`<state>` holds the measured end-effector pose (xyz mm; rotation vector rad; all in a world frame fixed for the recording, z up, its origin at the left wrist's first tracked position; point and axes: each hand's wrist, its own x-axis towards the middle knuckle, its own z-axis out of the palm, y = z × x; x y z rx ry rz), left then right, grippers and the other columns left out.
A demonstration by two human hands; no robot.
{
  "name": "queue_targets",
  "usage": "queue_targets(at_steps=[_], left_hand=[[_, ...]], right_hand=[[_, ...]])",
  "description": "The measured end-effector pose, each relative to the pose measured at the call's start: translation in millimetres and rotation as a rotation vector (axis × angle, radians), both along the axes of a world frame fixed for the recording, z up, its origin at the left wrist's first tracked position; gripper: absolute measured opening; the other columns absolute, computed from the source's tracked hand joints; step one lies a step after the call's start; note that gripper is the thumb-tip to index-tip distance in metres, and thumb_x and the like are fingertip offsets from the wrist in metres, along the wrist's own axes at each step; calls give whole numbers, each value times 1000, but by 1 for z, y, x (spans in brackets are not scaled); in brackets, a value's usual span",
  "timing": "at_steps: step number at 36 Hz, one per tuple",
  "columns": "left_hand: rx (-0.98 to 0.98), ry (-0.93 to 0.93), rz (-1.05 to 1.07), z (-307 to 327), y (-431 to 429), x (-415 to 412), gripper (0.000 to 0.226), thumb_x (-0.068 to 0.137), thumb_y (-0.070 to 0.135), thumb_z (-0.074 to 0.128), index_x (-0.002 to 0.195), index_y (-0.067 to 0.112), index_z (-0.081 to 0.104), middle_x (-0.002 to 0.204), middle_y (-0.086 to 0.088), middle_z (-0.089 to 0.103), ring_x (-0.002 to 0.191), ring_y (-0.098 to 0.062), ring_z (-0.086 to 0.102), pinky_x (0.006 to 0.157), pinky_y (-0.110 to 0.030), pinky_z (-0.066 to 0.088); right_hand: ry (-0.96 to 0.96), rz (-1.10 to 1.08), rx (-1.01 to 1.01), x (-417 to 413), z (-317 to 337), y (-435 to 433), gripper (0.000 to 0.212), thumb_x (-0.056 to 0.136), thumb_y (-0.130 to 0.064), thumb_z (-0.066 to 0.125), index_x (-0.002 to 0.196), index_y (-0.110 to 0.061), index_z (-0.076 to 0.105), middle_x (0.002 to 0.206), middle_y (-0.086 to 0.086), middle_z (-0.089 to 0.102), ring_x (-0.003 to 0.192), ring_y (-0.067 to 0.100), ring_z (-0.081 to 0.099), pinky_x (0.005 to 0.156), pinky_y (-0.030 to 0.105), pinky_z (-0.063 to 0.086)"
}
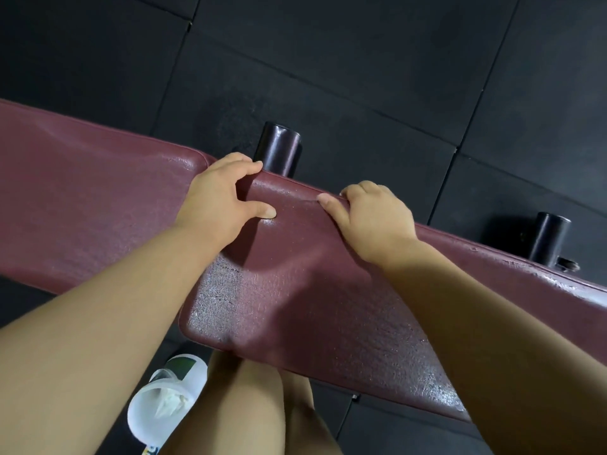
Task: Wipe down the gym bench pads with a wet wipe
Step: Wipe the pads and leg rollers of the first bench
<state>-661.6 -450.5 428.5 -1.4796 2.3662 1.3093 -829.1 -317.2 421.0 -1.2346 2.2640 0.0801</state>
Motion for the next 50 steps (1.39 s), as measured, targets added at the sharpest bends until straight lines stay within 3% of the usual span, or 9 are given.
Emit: queue_targets(at_steps=[3,9,13,19,28,35,40,46,50], left_hand=[[-18,-40,-54,2,2,-1,73,69,25,82,135,19,52,141,8,43,132,-10,37,107,-21,28],[-80,-18,-341,7,19,-18,52,84,5,65,134,13,51,153,1,28,146,-17,0,116,-31,-7],[-66,-38,-385,7,31,-30,50,90,21,59,138,19,46,148,7,37,143,-9,18,116,-32,-5],[-158,-95,-382,6,33,-33,44,89,20,61,132,21,51,140,8,46,136,-10,33,117,-35,3],[-301,-223,-401,11,62,-59,36,87,29,61,115,8,60,120,-7,53,126,-28,41,116,-51,14],[-299,-101,-378,15,124,-92,29,81,10,68,108,-1,66,115,-19,57,113,-41,49,99,-47,39],[-285,-179,-303,22,160,-107,39,91,15,57,126,-1,55,139,-18,42,133,-35,30,109,-39,29],[-219,-300,-205,27,177,-122,67,91,41,55,144,6,33,154,-11,19,144,-25,6,117,-34,10],[-171,-315,-139,29,182,-130,71,89,42,58,145,7,31,156,-9,15,145,-22,0,117,-35,10]], right_hand=[[52,-123,49,-27,5,40,67,91,-66,22,105,-16,65,105,4,60,103,25,54,78,36,45],[126,-319,114,-43,7,61,54,101,-42,25,85,-4,60,91,15,57,97,38,52,76,37,39],[22,-266,52,-21,6,28,38,101,-26,28,84,-7,56,101,16,61,98,35,53,79,36,41],[-170,-160,-19,-33,11,40,36,103,-26,29,121,-15,58,124,2,56,116,23,49,94,36,43],[-23,-425,260,-105,9,110,37,102,-28,34,90,-4,58,108,26,60,100,41,55,75,36,38],[-236,-113,13,-61,19,65,29,101,-21,35,91,-8,58,106,13,58,101,31,54,85,37,46],[-243,-93,28,-105,19,115,31,101,-15,34,113,-9,61,118,9,56,111,29,53,95,37,44],[-99,-230,323,-195,32,227,30,102,-22,32,89,-6,55,110,21,59,101,38,56,83,37,44],[-13,-326,419,-220,35,268,30,102,-26,32,95,-8,55,112,22,55,100,40,56,80,40,43]])
